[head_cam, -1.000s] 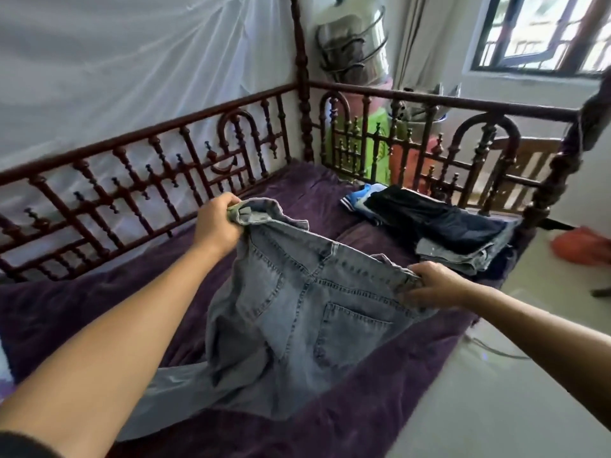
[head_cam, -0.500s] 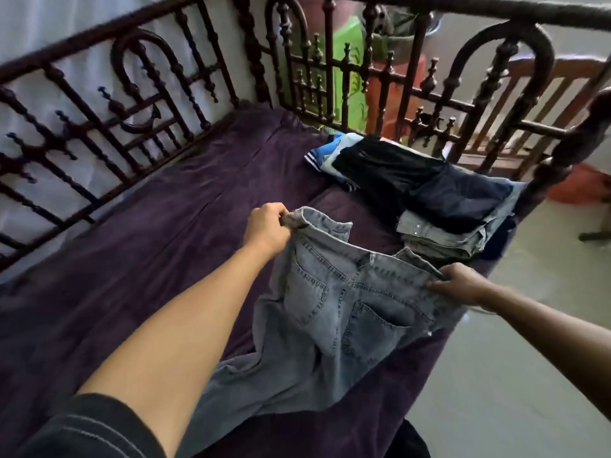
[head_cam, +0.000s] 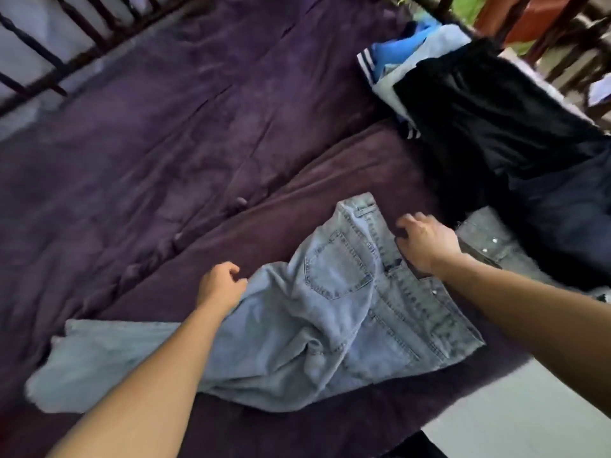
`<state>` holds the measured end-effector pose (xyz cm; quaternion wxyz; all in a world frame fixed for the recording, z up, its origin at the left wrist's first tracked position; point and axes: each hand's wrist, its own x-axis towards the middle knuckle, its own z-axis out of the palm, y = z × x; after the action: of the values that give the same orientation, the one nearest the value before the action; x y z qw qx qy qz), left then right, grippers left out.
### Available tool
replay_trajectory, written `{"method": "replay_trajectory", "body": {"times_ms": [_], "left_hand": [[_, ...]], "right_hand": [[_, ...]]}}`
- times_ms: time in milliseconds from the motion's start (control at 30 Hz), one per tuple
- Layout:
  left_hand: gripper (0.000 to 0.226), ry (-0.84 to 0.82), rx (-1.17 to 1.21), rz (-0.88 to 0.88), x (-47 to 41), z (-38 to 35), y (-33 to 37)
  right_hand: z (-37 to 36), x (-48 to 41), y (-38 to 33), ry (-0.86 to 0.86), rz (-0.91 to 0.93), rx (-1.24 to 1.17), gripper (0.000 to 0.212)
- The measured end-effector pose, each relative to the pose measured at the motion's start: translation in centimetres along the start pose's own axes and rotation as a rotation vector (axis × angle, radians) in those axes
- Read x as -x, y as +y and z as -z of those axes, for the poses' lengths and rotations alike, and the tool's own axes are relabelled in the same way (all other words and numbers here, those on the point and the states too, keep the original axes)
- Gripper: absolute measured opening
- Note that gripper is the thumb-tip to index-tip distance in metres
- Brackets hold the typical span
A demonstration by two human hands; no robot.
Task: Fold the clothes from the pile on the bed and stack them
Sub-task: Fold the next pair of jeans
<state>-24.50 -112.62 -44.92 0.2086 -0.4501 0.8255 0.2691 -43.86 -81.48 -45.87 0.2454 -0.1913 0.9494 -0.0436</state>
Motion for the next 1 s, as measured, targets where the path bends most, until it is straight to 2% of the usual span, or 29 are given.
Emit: {"method": "replay_trajectory", "body": {"times_ms": [100, 167, 200, 233, 267, 300, 367, 467, 600, 700, 800, 933, 1000], "left_hand": [[0.051, -0.026, -0.087, 0.056, -1.3, -3.6, -5.0], [0.063, -0.086, -0.07, 0.138, -2.1, -6.0, -7.4], [0.063, -0.119, -0.043, 0.185, -2.4, -7.0, -8.4], [0.054, -0.133, -0.013, 0.211, -2.6, -7.7, -9.2], [0.034, -0.106, -0.005, 0.223, -2.4, -8.2, -9.8], [0.014, -0.054, 0.002, 0.22, -2.1, -8.4, -10.3], [0.021, 0.111, 0.006, 0.196, -1.6, -7.4, -10.3], [0.014, 0.368, -0.019, 0.127, -3.3, -3.3, -8.3], [0.03, 0.528, 0.036, -0.029, -8.7, 1.5, -4.8], [0.044, 0.504, 0.119, -0.019, -10.5, 2.8, -4.1], [0.045, 0.41, 0.097, -0.043, -9.0, 2.4, -6.8], [0.042, 0.318, 0.07, 0.074, -4.5, 1.2, -15.5], [0.039, 0.287, 0.071, 0.203, -2.0, 1.1, -21.0]], "right_hand": [[-1.5, -5.4, -3.5, 0.058, 0.208, 0.03, 0.056], [-2.9, -8.0, -5.0, -0.027, 0.267, 0.049, 0.072], [-3.7, -8.8, -5.4, -0.059, 0.275, 0.071, 0.074], [-4.3, -9.3, -5.5, -0.063, 0.276, 0.106, 0.067], [-4.7, -9.5, -5.4, -0.035, 0.275, 0.135, 0.054], [-4.7, -9.6, -5.2, 0.018, 0.271, 0.136, 0.04], [-3.9, -9.7, -4.3, 0.112, 0.223, 0.085, 0.027], [-1.1, -10.9, -3.6, 0.22, 0.08, 0.021, 0.028], [0.4, -13.0, -4.1, 0.267, -0.075, -0.014, 0.032], [-0.6, -13.0, -4.9, 0.224, -0.126, 0.019, 0.037], [-1.7, -11.2, -5.9, 0.221, -0.039, 0.079, 0.05], [-2.9, -7.5, -10.6, 0.195, 0.094, 0.147, 0.07], [-4.0, -5.2, -14.6, 0.174, 0.185, 0.127, 0.068]]}}
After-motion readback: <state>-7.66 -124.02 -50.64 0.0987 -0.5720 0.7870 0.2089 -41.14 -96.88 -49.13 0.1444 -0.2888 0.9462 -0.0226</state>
